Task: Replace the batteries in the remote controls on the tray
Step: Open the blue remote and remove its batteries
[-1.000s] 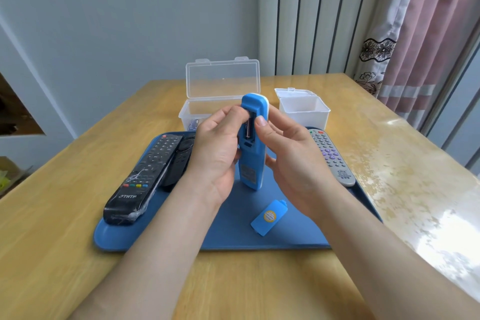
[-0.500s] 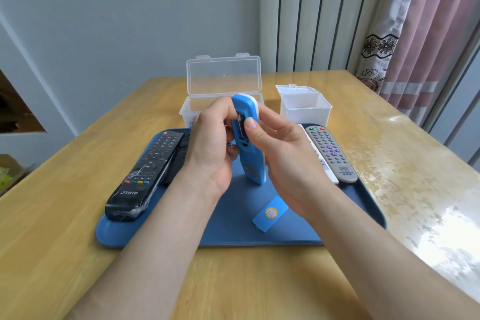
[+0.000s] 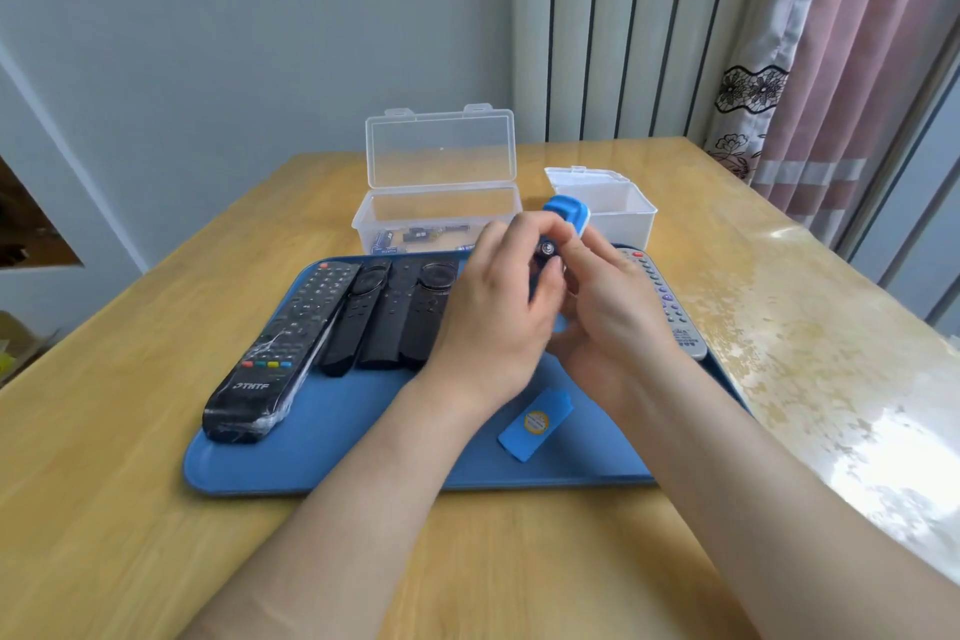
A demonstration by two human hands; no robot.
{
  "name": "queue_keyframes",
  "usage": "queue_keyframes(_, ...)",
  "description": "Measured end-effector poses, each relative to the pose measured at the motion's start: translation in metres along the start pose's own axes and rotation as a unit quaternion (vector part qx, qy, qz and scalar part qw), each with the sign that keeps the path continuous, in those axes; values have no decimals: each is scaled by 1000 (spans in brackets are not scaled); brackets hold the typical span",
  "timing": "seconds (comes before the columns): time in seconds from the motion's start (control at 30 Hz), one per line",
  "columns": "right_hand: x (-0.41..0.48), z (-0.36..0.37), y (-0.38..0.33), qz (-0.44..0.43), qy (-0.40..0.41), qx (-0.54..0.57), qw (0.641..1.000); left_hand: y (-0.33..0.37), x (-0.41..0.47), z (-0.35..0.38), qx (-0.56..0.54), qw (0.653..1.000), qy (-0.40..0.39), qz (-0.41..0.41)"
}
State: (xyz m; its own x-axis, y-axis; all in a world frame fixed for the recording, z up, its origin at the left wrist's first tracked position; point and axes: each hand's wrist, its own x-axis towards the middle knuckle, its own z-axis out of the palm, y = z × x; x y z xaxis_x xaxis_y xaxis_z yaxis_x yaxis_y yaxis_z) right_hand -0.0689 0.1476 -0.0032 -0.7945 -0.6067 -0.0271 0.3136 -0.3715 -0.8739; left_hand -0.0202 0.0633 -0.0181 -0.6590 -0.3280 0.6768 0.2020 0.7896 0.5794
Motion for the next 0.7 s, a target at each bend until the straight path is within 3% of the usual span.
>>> queue_keyframes(0.17,3,-5,-1,-5,-16,-39,999,-9,7,-6,-80,992,32,-92)
queue_keyframes(0.3,13,-7,3,-80,55,-186,978,-9,15,-17,-225,944,55,-235)
queue_keyframes(0.37,15,-8,6,-130,76,-324,934,-8,17,-24,-290,908,64,-297)
queue_keyframes(0.47,17,-12,13,-158,75,-527,832,-6,17,-29,-351,872,33,-340)
queue_keyframes(0.5,15,-13,14,-172,74,-569,801,-5,15,-30,-366,862,25,-349)
queue_keyframes(0.53,14,-11,14,-189,78,-574,793,-6,16,-31,-382,854,22,-353)
queue_keyframes(0.57,11,-10,13,-193,82,-548,810,-5,14,-29,-396,848,22,-352)
queue_keyframes(0.63,4,-1,7,-139,68,-350,924,-4,17,-23,-383,865,20,-324)
queue_keyframes(0.67,2,4,3,-72,31,-210,975,-2,21,-18,-342,892,7,-296)
queue_keyframes(0.7,2,5,-2,-3,-9,-85,996,1,27,-12,-281,923,-13,-262)
